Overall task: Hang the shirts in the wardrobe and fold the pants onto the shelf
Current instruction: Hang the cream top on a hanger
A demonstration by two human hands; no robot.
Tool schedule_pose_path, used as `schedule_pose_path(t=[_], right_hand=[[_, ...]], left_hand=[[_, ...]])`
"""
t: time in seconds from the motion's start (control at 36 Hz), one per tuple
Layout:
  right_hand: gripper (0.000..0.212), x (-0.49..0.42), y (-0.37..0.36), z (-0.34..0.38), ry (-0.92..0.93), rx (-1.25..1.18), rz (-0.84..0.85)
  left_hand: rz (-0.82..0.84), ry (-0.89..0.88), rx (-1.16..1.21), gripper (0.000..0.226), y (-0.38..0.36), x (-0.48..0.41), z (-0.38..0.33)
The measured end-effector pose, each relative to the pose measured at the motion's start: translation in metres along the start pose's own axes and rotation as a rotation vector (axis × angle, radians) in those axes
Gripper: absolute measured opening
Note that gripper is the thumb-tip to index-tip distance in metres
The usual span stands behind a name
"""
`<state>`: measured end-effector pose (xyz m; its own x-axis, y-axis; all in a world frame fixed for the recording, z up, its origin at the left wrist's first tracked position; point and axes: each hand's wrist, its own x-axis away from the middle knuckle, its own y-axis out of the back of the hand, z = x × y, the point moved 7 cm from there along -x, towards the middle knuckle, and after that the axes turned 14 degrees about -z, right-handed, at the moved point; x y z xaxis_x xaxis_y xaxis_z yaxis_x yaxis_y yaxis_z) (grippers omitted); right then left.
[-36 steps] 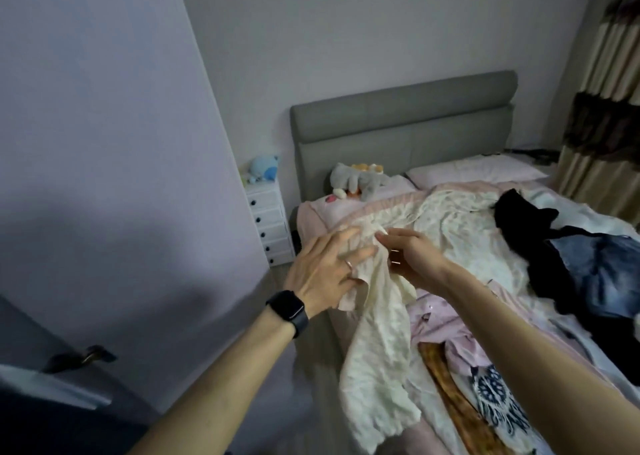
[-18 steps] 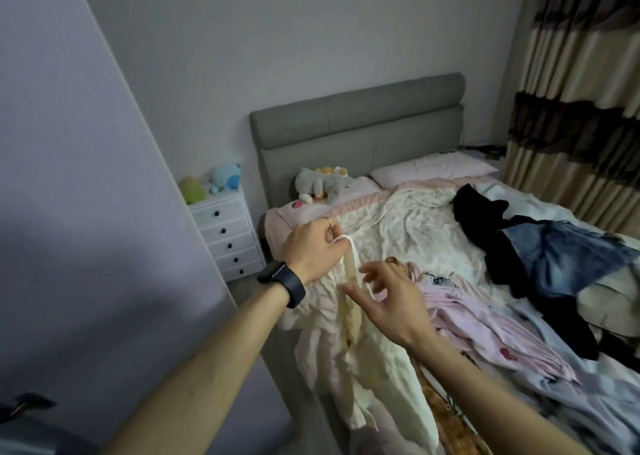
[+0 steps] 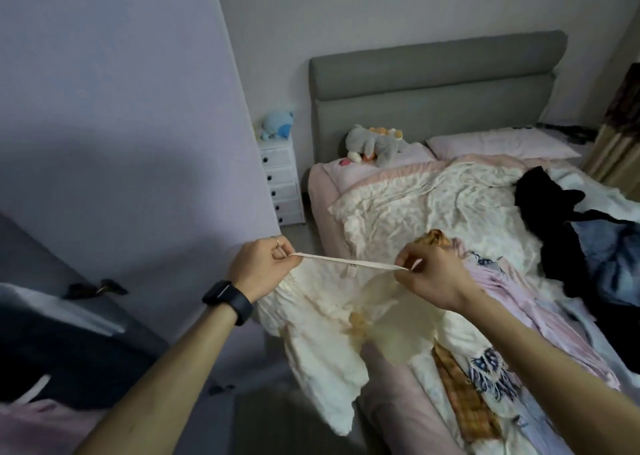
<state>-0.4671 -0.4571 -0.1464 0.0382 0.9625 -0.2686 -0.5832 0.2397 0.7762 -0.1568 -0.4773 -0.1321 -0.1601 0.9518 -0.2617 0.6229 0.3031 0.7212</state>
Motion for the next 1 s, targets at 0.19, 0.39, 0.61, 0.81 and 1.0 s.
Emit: schedule_pose_path(t=[0.19, 0.39, 0.61, 0.81, 1.0], right_hand=[[0.019, 0.02, -0.066, 0.008, 0.098, 0.204, 0.368], [0.018, 0.023, -0.097, 0.045, 0.19, 0.125, 0.299], [0.036, 0.041, -0.15, 0.097, 0.375, 0.233, 0.228], [0.021, 0.061, -0.22, 0.136, 0.414, 0.111, 0.448], [0.058, 0.067, -0.275, 0.161, 0.135, -0.207, 0.744]], left_hand=[[0.067, 0.088, 0.008, 0.01, 0.03, 0.031, 0.071], [0.193, 0.303, 0.079, 0.013, 0.051, 0.071, 0.147], [0.177, 0.362, -0.065, 0.022, 0.09, 0.116, 0.196], [0.023, 0.49, -0.103, 0.029, 0.128, 0.159, 0.251], [0.088, 0.791, 0.129, 0.039, 0.152, 0.224, 0.289]])
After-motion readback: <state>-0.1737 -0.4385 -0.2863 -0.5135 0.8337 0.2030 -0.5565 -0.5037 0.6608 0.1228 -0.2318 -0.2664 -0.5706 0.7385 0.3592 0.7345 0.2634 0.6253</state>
